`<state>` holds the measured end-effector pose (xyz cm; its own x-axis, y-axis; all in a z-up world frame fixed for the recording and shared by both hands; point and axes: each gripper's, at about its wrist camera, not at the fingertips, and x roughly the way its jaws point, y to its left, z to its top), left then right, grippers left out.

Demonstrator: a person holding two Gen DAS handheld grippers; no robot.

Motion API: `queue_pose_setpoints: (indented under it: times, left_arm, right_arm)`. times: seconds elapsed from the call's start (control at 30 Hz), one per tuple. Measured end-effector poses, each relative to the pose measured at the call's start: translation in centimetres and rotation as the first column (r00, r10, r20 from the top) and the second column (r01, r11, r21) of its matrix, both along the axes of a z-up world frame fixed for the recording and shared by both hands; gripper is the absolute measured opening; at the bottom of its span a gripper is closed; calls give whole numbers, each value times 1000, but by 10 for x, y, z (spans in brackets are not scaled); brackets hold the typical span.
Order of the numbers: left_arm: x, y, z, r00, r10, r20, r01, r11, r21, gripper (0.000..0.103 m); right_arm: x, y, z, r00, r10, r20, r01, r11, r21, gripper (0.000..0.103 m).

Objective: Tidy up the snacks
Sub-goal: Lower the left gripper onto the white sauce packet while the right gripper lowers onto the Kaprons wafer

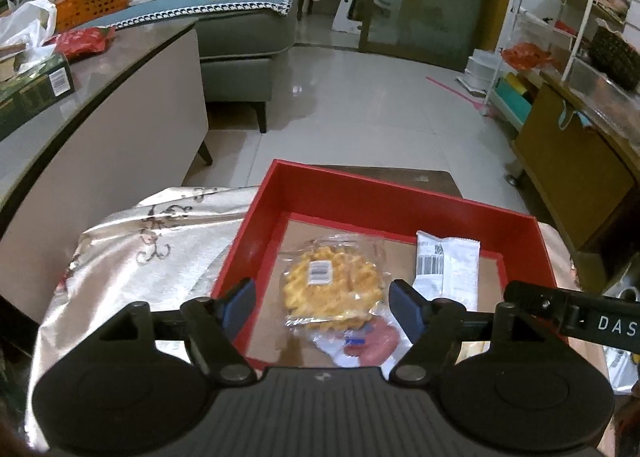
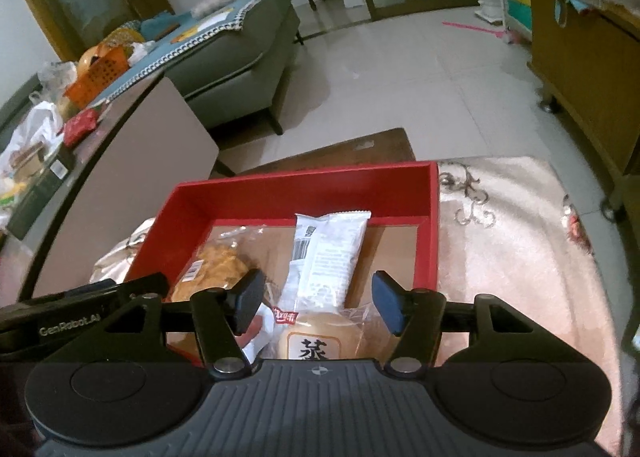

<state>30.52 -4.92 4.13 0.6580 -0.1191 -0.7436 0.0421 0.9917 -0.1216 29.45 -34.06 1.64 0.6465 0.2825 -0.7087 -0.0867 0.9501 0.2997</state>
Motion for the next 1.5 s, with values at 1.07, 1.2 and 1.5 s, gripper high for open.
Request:
queue_pose_setpoints:
  times: [1.07, 1.2, 1.5]
  left_arm:
    - [-147, 102, -7, 987, -46, -152, 49, 999, 17, 67]
    - [-148, 112, -18, 964, -139, -228, 143, 990, 3, 67]
    - [-144, 88, -39, 849, -422, -319, 501, 835, 229, 67]
  right_arm:
    - [-116, 73, -12, 939, 320, -125, -324, 946, -12, 84]
    - [-118, 76, -13, 926, 350, -141, -351, 936, 20, 87]
    - [-116, 83, -21, 905, 386, -180, -389, 921, 23, 87]
